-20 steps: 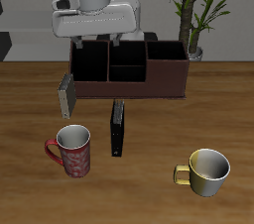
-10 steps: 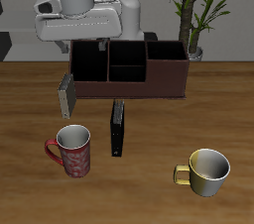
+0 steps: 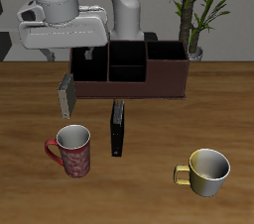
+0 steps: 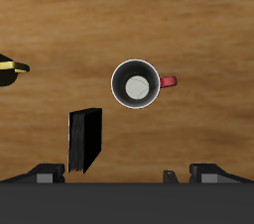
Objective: Place the red mug into the back desk caddy's right compartment
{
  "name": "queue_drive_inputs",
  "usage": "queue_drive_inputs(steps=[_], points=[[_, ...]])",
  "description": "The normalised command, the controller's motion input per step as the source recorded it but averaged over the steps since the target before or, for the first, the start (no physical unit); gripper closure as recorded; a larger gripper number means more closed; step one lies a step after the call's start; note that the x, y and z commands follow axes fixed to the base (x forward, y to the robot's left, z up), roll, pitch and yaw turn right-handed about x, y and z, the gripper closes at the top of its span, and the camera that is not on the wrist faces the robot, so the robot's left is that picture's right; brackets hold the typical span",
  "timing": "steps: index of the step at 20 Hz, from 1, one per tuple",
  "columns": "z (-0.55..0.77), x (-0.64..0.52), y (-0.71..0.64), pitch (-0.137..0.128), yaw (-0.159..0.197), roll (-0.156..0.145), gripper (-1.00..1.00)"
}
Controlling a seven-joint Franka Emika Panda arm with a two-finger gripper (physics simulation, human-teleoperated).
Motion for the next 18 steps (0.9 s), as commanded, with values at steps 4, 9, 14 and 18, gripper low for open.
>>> queue_drive_inputs(steps=[4,9,14,18], points=[[-0.11,0.16,-0.09,-0.003,0.002,-0.023,-1.00],[-0.12,0.20,0.09,-0.003,0.001,0.009,-1.00],[-0.10,0.27,0.11,0.016,0.000,0.011,-1.00],[0.01,0.31,0.08,0.002,0.027,0.009,-1.00]])
